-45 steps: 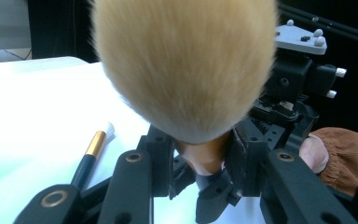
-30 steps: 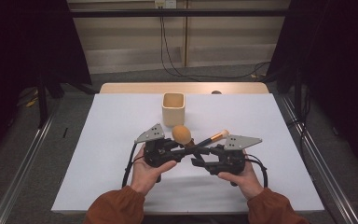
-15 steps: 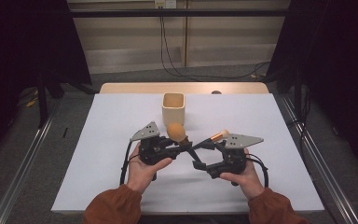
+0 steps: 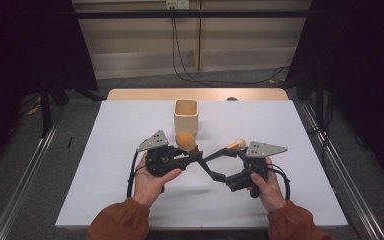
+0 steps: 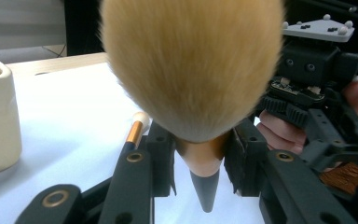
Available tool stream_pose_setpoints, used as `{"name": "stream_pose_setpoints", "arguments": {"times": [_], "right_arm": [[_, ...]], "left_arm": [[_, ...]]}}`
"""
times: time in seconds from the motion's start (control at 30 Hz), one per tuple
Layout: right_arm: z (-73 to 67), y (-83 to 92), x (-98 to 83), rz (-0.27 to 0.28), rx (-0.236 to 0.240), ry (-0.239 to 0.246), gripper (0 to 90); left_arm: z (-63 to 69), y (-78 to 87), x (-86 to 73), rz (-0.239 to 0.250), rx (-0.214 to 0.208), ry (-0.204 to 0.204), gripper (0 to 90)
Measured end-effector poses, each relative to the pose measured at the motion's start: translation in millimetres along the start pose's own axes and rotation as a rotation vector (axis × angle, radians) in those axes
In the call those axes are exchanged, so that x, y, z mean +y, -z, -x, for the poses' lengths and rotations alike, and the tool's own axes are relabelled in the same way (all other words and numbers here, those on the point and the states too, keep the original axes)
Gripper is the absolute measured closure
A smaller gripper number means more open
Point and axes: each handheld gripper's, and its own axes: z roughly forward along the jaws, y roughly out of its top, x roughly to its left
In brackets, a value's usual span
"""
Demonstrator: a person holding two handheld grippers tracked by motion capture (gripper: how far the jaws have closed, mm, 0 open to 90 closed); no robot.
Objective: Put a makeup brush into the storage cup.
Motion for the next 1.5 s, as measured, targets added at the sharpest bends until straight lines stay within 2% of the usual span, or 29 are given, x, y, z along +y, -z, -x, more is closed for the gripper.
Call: {"name": "stream_pose_setpoints", "arguments": {"times": [0.2, 0.4, 0.53, 0.6, 0.7, 0.73, 0.9, 0.93, 1.03, 1.17, 1.3, 1.43, 1.5], "right_arm": [[2.2, 6.5, -4.7, 0.034, -0.035, -0.016, 5.0], [3.7, 14.0, -8.0, 0.048, -0.040, -0.048, 4.9], [3.0, 20.7, -9.9, 0.055, -0.092, -0.025, 5.0], [3.0, 23.3, -11.7, 0.075, -0.106, -0.027, 4.9], [2.1, 26.9, -13.3, 0.095, -0.157, -0.019, 0.0], [1.3, 28.4, -13.5, 0.098, -0.195, -0.008, 0.0], [2.1, 34.2, -16.4, 0.121, -0.237, -0.002, 0.0], [2.7, 36.1, -17.8, 0.122, -0.260, 0.007, 0.0], [4.5, 40.1, -20.2, 0.126, -0.282, -0.015, 0.0], [5.8, 47.5, -23.9, 0.118, -0.300, -0.018, 0.0], [6.4, 55.6, -27.2, 0.127, -0.328, 0.001, 0.0], [7.8, 64.4, -31.1, 0.120, -0.332, 0.021, 0.0], [8.5, 66.8, -33.5, 0.115, -0.360, 0.033, 0.0]], "left_arm": [[-3.2, 9.7, 1.5, 0.005, 0.006, 0.008, 65.9], [-4.8, 17.8, 2.1, 0.000, 0.013, 0.006, 65.9], [-6.2, 21.3, 2.7, -0.012, 0.022, 0.005, 65.8], [-7.4, 24.1, 3.2, -0.027, 0.031, -0.001, 65.9], [-10.6, 30.2, 3.5, -0.031, 0.048, 0.001, 65.9], [-11.6, 31.8, 3.5, -0.030, 0.050, 0.003, 65.9], [-18.1, 41.8, 5.0, -0.041, 0.069, 0.006, 65.9], [-18.8, 42.5, 5.5, -0.047, 0.070, 0.007, 65.9], [-20.2, 43.4, 7.3, -0.067, 0.068, 0.004, 65.9], [-21.4, 44.2, 9.9, -0.072, 0.077, 0.001, 65.9], [-24.5, 48.4, 15.4, -0.097, 0.088, -0.007, 65.9], [-25.5, 52.0, 20.1, -0.111, 0.083, -0.017, 65.9], [-26.6, 53.5, 22.3, -0.130, 0.092, -0.022, 65.9]]}}
